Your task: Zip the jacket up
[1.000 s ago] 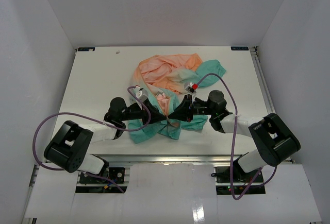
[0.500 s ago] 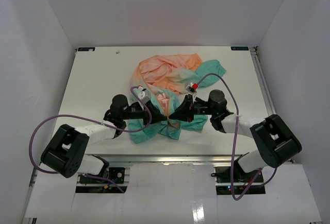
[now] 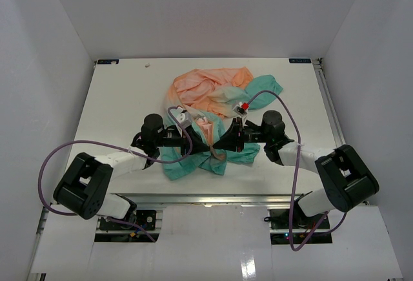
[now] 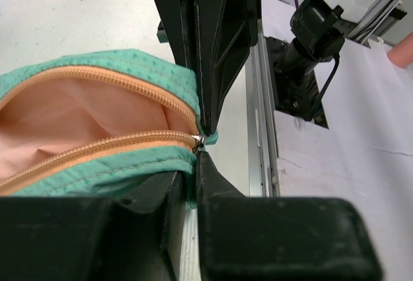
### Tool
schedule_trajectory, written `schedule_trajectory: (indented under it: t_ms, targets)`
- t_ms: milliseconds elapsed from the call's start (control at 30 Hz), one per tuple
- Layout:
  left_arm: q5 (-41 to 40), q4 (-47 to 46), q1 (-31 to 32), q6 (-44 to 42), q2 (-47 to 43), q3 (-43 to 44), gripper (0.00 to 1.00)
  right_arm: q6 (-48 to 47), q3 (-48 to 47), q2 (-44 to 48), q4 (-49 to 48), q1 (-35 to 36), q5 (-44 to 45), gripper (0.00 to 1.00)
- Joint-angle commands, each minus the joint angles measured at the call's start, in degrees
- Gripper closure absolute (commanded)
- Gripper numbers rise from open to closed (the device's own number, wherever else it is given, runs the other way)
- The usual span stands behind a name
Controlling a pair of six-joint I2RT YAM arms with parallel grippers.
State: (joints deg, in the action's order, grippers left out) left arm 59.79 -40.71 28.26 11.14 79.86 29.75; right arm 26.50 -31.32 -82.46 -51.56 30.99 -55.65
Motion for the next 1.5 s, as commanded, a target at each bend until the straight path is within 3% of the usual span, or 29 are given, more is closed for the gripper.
schedule_trajectory:
  t_ms: [0,133,333,633,933,1100,1467]
  targets:
    - [1.29,3.55,0.03,-1.49,0.05,-0.3,0.72,-0.48,-2.7,2.56,-3.63,-0.84,-0.77,0.92]
    - [1.12,3.77,0.04,-1.54,-0.54,-0.33,0.72,-0.49,-2.51,2.26,-3.88,-0.84,-0.71,0.92]
    - [1.53,3.53,0.12,-1.56,-0.41,-0.02,1.0,-0.18,-2.43,1.81,-4.46,-0.82,-0.98,0.92]
    - [0.4,6.84,0.81,-4.52,-0.51,0.45,1.0,-1.14,-5.33,-0.37,-1.35,-0.14,-6.71,0.92]
    - [3.62,8.58,1.59,-6.18,0.43,1.59,1.0,-15.51,-13.51,-0.02,22.17,-0.14,-4.4,0.92]
    - [5.86,7.99,1.99,-6.15,0.14,1.3,1.0,-16.89,-15.97,-3.0,25.22,-0.14,-3.09,0.92]
    - [5.27,13.0,3.46,-9.12,1.81,3.52,1.0,-14.5,-18.27,-5.02,21.76,-0.23,-4.47,0.92]
